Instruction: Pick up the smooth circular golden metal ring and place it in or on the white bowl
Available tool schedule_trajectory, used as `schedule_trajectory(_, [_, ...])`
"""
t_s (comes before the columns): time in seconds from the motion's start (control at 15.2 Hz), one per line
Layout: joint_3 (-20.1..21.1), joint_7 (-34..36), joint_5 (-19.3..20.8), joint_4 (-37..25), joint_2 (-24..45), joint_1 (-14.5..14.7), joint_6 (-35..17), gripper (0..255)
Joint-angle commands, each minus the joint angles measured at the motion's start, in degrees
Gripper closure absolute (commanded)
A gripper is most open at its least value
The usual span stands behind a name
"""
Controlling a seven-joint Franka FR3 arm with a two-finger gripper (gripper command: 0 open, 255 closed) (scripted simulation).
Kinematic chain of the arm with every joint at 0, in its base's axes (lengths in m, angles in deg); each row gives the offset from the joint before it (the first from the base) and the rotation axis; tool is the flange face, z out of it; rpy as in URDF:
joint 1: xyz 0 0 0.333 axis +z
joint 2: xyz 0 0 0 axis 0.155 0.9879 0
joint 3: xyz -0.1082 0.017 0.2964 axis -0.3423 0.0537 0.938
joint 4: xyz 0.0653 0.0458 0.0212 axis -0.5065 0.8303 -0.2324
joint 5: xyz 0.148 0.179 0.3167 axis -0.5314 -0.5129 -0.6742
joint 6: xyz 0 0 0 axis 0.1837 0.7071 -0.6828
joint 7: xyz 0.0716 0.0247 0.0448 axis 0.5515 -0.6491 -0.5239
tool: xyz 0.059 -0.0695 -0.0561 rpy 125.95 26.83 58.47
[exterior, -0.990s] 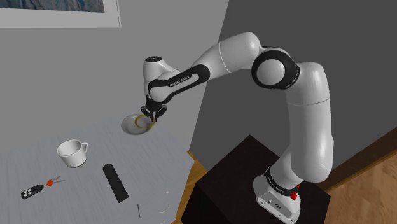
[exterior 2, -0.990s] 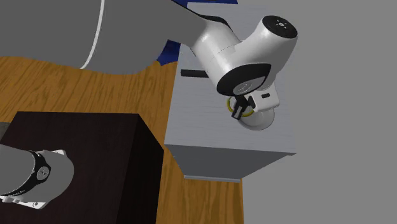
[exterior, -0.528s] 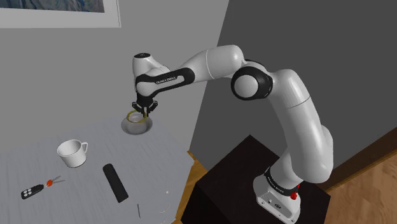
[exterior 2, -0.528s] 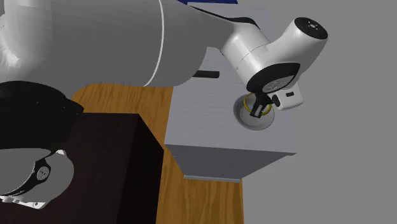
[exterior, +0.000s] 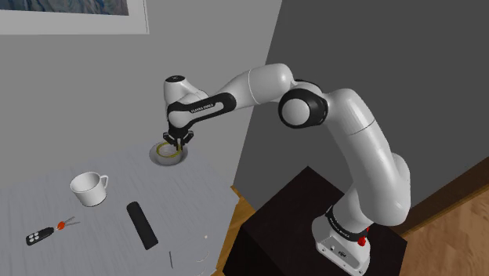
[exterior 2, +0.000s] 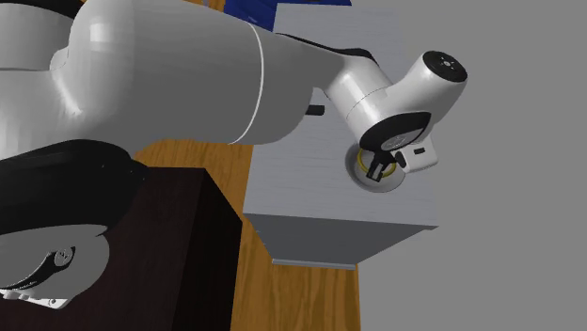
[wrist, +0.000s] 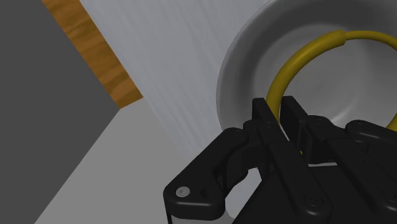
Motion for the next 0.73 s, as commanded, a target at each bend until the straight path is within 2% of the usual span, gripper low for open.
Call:
schedule_trajectory(0.0, [-0.16,0.06,0.15,-0.24,1.15,0.11,-0.94,255])
schedule_trajectory(0.66, [-0.33,0.10,0.30,-0.69,2.44,0.24,-1.79,255])
